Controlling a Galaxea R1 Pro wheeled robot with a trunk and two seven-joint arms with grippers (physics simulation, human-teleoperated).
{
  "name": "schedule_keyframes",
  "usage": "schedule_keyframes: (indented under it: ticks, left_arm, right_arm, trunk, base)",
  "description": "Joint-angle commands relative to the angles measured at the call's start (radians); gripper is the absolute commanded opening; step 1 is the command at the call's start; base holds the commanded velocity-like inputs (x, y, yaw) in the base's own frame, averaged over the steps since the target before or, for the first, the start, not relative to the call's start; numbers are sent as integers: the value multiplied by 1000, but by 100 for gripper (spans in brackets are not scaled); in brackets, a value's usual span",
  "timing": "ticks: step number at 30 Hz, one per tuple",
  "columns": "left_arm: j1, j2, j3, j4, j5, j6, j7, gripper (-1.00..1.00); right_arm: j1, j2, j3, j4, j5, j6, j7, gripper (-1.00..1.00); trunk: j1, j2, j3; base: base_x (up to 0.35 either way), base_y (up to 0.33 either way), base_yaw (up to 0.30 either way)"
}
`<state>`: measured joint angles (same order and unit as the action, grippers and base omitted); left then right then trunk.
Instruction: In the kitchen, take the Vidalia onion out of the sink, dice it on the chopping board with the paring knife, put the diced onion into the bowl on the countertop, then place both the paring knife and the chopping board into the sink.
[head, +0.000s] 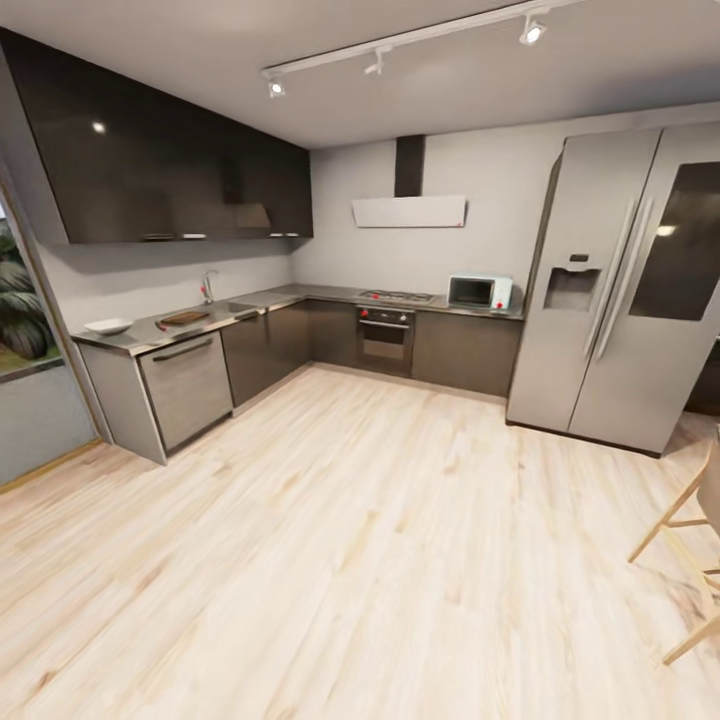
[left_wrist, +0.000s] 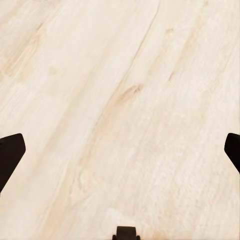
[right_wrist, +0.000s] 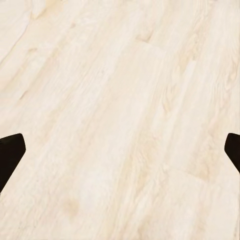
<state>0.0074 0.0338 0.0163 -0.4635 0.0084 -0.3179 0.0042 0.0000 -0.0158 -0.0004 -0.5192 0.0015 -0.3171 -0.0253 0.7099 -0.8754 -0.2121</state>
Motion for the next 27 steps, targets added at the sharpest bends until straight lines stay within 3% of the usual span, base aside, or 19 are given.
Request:
schedule_keyframes:
  ticks: [1,8,27]
  left_arm:
    - [0,0,1,-1,1,-1,0,100]
    - [0,0,1,-1,1,-1,0,100]
    - [0,0,1,-1,1,-1,0,100]
  right_arm:
    - [0,0,0,0,0,-2,-2,100]
    - [0,0,0,0,0,-2,-2,100]
    - [0,0,0,-1,0,-2,-2,100]
  trunk:
    - [1,-1,-1]
    - [1,-1,-1]
    - [1,-1,-1]
  base:
    - [329,0,3]
    - [334,0,44]
    - [336,-11,166]
